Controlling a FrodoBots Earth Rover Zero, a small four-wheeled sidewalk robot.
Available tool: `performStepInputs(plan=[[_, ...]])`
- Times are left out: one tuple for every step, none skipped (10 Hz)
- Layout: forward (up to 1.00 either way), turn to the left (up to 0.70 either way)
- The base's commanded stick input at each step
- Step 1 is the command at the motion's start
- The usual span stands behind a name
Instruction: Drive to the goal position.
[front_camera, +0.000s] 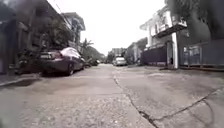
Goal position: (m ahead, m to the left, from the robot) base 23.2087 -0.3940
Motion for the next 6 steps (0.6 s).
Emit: performStepInputs(plan=[[1.0, 0.27], [1.0, 0.27], [1.0, 0.27], [1.0, 0.14], [1.0, 0.0], [1.0, 0.0]])
